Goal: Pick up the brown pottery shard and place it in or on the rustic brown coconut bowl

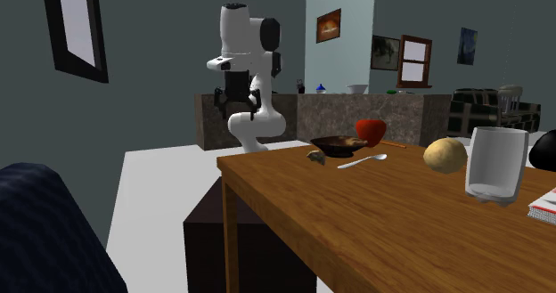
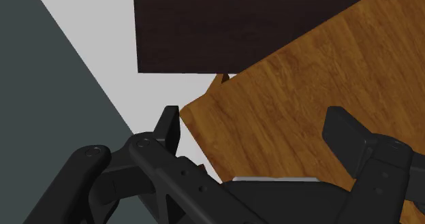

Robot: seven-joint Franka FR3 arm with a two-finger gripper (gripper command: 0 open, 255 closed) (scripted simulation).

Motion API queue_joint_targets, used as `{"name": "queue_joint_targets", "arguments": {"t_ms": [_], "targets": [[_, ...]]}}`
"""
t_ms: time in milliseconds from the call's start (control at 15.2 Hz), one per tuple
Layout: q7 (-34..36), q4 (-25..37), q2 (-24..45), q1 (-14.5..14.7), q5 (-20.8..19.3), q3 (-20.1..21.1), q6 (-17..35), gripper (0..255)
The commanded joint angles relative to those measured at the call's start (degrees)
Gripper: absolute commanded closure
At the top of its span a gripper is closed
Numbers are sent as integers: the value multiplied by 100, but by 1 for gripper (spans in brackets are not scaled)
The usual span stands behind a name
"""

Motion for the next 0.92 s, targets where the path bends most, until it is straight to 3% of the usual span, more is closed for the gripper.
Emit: {"name": "queue_joint_targets", "arguments": {"t_ms": [0,462,858], "targets": [[0,0,0,0,0,0,0,0],[1472,-156,32,256,520,1240,824,0],[2769,73,542,292,660,2375,1563,0]]}}
